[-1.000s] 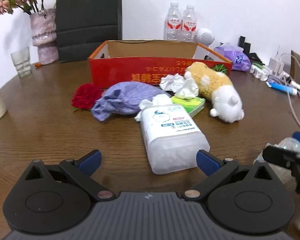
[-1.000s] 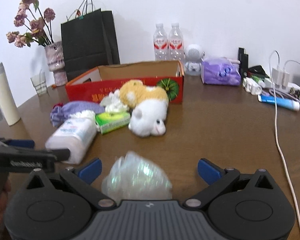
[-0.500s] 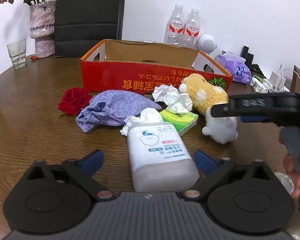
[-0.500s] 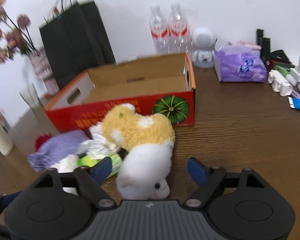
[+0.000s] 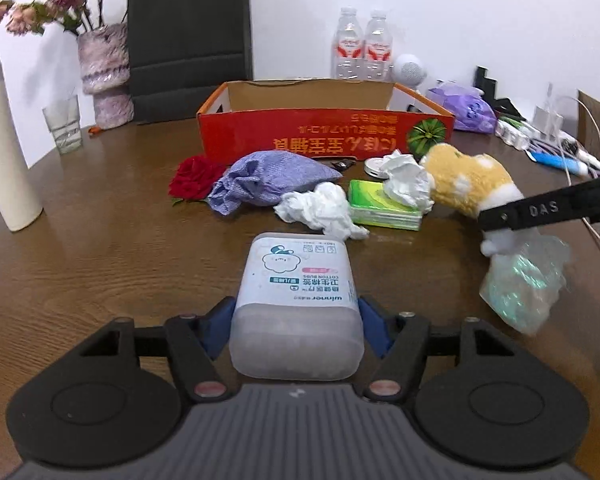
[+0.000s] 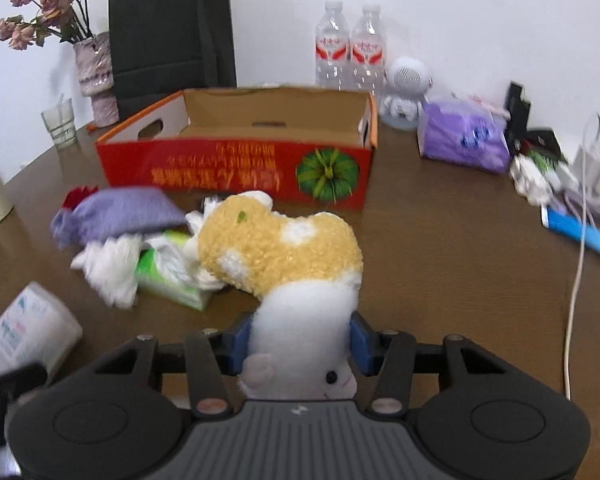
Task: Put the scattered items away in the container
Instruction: 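Grasp the white cotton-pad tub with the left tool while the right tool grasps the white alpaca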
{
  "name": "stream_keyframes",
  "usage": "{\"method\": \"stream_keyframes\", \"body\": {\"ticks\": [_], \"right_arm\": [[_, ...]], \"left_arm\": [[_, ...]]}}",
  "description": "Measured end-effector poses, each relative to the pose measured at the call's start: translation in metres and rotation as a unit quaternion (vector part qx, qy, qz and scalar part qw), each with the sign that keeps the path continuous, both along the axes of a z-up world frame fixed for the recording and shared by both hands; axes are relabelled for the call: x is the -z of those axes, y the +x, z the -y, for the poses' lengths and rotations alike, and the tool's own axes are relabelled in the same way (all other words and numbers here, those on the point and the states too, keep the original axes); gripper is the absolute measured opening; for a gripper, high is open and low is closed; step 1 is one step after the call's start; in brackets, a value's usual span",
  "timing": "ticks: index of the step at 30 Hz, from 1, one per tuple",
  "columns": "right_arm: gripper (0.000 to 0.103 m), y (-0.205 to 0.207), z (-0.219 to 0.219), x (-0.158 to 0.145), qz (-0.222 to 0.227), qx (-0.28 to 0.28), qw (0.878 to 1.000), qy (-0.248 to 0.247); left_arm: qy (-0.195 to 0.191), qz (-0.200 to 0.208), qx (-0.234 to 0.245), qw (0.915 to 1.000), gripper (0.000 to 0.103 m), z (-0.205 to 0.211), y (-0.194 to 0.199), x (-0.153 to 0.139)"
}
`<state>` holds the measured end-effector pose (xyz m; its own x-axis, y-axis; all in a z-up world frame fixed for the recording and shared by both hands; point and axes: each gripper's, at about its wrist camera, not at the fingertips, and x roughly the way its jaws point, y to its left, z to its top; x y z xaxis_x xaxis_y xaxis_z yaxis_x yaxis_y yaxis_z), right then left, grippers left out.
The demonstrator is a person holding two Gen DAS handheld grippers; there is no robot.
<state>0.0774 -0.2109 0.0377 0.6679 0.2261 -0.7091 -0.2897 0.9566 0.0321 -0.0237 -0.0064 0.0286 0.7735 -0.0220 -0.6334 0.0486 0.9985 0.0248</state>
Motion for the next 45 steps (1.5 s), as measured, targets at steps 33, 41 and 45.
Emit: {"method": "stream_keyframes", "body": {"ticks": [33,41,45], "right_arm": [[0.051,-0.013,0.057,-0.042,-0.021,0.056,0.979,0.197],[0.05,0.023,0.036,-0.043,0.003,0.072,0.976,0.203],[0.057,0.028,0.017,-0.034,0.019,0.038,0.984,0.171]], "left_arm": [[-0.01,0.095,-0.041,0.9946,0.066,-0.007,-0.011,-0.017],[0.007,0.067,-0.029,0.9973,0.067,-0.006,-0.027,0.001],[0.008,0.053,-0.037,0.9979,0.067,-0.01,-0.032,0.015]]}}
